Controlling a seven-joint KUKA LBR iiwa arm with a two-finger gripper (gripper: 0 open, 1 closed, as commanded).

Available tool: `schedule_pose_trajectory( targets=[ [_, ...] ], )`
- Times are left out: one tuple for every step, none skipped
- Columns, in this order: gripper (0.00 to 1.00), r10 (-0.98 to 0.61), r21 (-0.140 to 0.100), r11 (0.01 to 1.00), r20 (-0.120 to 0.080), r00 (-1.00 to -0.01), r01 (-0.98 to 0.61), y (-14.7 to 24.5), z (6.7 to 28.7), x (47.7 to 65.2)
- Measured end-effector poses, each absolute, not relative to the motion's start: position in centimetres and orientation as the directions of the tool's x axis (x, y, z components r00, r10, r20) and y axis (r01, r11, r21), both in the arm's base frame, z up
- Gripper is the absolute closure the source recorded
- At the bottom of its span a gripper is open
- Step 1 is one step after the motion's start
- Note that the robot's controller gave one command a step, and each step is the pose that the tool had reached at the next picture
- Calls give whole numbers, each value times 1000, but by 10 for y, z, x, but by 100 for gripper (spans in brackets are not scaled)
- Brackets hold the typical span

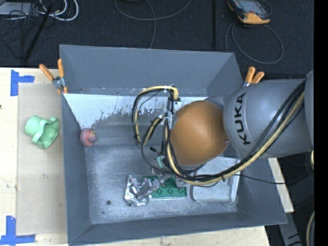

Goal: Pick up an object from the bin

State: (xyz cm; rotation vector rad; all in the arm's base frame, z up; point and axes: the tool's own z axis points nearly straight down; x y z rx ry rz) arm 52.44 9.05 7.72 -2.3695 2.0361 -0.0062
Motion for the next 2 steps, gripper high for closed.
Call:
schedule_pose_trajectory(
  targets=[
    [100, -985, -10, 170, -5, -170, -985, 87, 76, 510],
    [100, -838, -4, 546, -10, -546, -838, 81, 76, 516]
  ],
)
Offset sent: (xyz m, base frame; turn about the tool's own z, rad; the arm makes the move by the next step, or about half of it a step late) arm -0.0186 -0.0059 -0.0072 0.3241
